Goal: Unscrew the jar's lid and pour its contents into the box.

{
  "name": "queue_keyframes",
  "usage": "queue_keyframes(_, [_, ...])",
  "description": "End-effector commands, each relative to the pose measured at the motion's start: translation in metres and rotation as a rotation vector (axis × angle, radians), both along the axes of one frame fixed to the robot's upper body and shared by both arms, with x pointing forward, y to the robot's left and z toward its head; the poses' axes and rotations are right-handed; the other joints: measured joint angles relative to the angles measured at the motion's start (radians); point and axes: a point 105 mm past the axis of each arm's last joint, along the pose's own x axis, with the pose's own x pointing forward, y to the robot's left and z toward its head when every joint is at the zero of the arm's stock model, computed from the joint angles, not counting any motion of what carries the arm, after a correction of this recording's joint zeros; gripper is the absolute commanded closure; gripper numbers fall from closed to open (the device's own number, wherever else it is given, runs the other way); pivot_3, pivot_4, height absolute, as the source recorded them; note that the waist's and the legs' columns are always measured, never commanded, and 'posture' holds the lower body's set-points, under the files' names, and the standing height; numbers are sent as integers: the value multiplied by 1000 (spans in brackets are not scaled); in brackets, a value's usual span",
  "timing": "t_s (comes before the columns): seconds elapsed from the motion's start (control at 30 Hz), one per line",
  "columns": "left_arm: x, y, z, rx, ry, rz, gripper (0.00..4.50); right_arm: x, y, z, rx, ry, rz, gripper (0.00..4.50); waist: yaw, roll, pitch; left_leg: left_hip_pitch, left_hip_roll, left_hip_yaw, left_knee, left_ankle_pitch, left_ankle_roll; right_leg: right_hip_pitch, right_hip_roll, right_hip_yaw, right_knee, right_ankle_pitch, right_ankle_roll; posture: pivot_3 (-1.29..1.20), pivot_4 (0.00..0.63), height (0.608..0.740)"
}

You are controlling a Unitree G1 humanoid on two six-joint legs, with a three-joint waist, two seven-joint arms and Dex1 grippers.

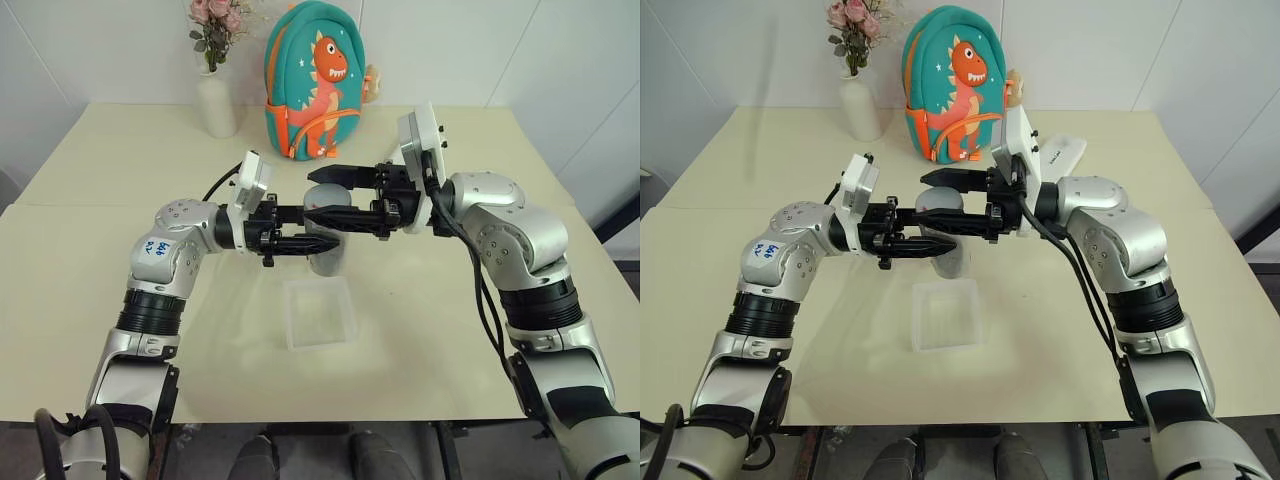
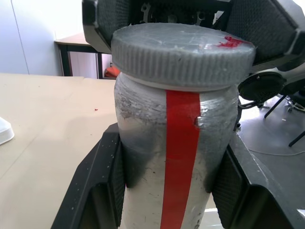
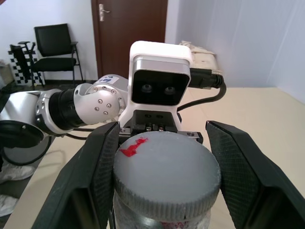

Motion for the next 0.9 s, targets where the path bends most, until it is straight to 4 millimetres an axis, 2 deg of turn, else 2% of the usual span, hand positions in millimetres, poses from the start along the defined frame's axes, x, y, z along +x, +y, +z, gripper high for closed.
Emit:
queue_keyframes(0.03, [-8,-7,-28,82,65,-72,2508,-6,-28,55,188,-154,-116,1935,0,0,0,0,0,0,0,0,0,0,0,0,0,0,0,0,150,740])
queue_keyframes(0.43, [-10,-2,-45,154,69,-81,2508,-2,-33,65,155,-174,-141,1935,0,0,0,0,0,0,0,0,0,0,0,0,0,0,0,0,150,740])
queue_keyframes(0.53, [-10,-1,-44,154,70,-90,2508,-4,-33,64,147,-166,-125,1935,1,5,2,0,-1,1,0,0,0,0,-1,1,-1,0,0,0,150,740])
queue_keyframes(0.9, [-5,1,-37,147,34,-95,2508,-7,-32,61,129,-169,-85,1935,-2,2,3,0,1,0,-1,0,0,0,1,0,0,0,-1,0,150,740])
